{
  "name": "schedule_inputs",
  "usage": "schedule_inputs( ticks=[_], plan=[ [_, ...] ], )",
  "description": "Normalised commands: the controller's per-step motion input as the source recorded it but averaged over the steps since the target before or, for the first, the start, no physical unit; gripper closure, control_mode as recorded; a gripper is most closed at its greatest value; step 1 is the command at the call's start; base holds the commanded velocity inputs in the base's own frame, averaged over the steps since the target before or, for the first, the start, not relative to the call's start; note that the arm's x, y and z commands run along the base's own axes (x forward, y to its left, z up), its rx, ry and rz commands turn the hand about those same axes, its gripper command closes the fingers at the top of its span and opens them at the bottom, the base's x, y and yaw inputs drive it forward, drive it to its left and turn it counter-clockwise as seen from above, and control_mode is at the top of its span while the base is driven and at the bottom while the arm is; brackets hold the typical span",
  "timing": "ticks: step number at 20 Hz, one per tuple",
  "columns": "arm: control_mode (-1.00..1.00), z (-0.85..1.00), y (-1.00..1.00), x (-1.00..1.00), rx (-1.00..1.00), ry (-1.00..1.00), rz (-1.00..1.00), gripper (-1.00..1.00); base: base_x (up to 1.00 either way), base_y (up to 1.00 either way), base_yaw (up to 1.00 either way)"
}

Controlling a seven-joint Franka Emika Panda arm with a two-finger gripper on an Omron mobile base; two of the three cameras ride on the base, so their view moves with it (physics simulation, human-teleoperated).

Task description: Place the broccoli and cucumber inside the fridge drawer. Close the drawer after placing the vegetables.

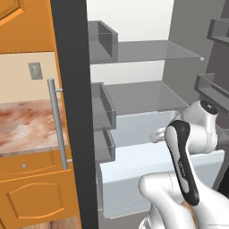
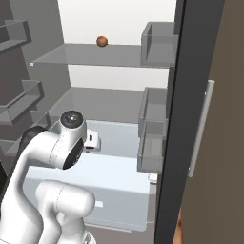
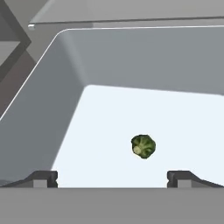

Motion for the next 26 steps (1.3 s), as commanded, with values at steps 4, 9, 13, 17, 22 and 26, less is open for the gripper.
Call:
schedule_inputs(
  ticks=[4, 9, 13, 17, 22, 26],
  plan=[
    [1.0, -0.04, -0.01, -0.22, 0.0, -0.01, 0.02, -1.0, -0.49, -0.03, 0.14],
    [1.0, 0.0, 0.0, 0.0, 0.0, 0.0, 0.0, -1.0, -0.96, -0.01, 0.53],
    [1.0, 0.0, 0.0, 0.0, 0.0, 0.0, 0.0, -1.0, -0.76, 0.14, 0.6],
    [1.0, 0.0, 0.0, 0.0, 0.0, 0.0, 0.0, -1.0, -0.51, 0.65, 0.52],
    [1.0, 0.0, 0.0, 0.0, 0.0, 0.0, 0.0, -1.0, -0.02, 1.0, 0.35],
    [1.0, 0.0, 0.0, 0.0, 0.0, 0.0, 0.0, -1.0, 0.12, 1.0, 0.31]
  ],
)
